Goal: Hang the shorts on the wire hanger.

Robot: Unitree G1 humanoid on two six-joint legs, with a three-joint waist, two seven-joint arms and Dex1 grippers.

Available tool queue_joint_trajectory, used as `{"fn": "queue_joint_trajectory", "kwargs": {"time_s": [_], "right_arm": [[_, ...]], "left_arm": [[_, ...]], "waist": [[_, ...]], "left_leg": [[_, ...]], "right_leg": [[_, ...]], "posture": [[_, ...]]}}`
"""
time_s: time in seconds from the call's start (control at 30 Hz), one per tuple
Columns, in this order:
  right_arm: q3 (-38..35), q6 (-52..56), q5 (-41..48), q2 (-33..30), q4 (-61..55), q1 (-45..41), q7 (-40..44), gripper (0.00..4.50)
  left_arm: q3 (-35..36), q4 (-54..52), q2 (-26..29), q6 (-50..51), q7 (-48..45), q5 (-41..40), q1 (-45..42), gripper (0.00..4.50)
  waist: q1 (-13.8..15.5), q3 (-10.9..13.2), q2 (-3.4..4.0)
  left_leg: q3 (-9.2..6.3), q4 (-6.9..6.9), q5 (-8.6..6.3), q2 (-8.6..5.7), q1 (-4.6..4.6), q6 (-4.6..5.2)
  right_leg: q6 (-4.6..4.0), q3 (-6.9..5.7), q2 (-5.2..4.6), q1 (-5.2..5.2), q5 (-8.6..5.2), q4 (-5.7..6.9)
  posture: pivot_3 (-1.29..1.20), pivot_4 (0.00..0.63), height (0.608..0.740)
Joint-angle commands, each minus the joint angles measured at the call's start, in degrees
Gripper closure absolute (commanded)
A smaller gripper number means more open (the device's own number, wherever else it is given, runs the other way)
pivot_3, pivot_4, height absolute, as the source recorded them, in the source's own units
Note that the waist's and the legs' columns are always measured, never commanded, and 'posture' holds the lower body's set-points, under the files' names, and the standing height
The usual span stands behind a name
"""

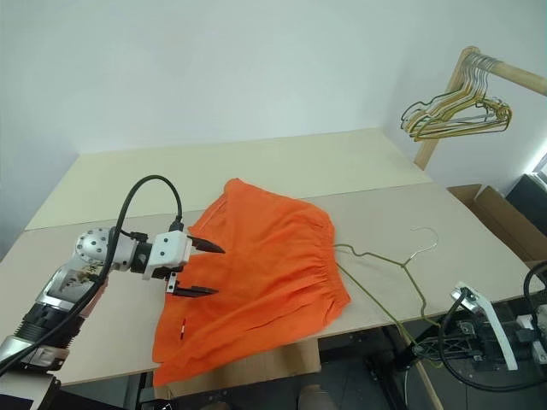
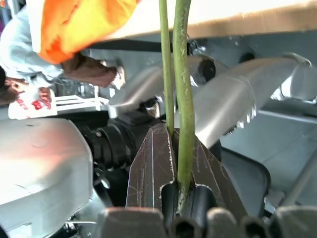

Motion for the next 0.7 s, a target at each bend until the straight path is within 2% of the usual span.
{"fn": "queue_joint_trajectory", "kwargs": {"time_s": [0.03, 0.4, 0.6, 0.7], "right_arm": [[0.50, -0.40, 0.62, 0.63, 2.16, -2.41, 4.44, 4.50], [9.26, 1.68, 3.00, 4.57, 4.61, -7.79, 4.85, 4.50], [11.20, 1.87, 1.08, 9.29, 16.50, -17.85, 4.85, 4.50], [13.99, 1.28, 0.83, 10.25, 18.38, -20.77, 4.85, 4.50]], "left_arm": [[0.70, 0.01, -0.03, -1.61, 0.85, 0.49, -1.06, 0.04], [-0.52, 1.35, 0.08, -4.49, 1.98, 3.70, -0.64, 0.04], [-0.88, 1.27, -0.42, -4.87, 2.17, 4.04, -0.14, 0.04], [-0.65, 1.16, -0.56, -4.53, 2.75, 3.95, 0.01, 0.04]], "waist": [[0.12, 0.00, 0.00], [1.01, -0.02, 0.04], [0.93, -0.06, 0.09], [1.05, -0.06, 0.10]], "left_leg": [[0.00, 0.01, 0.00, 0.00, 0.00, 0.00], [0.00, 0.05, 0.00, -0.01, -0.01, 0.00], [0.03, 0.11, 0.00, -0.02, 0.01, 0.00], [0.01, 0.12, 0.00, -0.02, -0.03, 0.00]], "right_leg": [[0.00, 0.00, 0.00, 0.00, 0.00, 0.00], [-0.02, -0.01, 0.00, 0.00, 0.01, 0.03], [-0.14, 0.01, 0.00, 0.02, 0.11, 0.05], [-0.40, -0.01, 0.01, 0.00, 0.26, 0.04]], "posture": [[-0.12, 0.000, 0.740], [-0.10, 0.000, 0.740], [-0.09, 0.000, 0.740], [-0.08, 0.000, 0.740]]}}
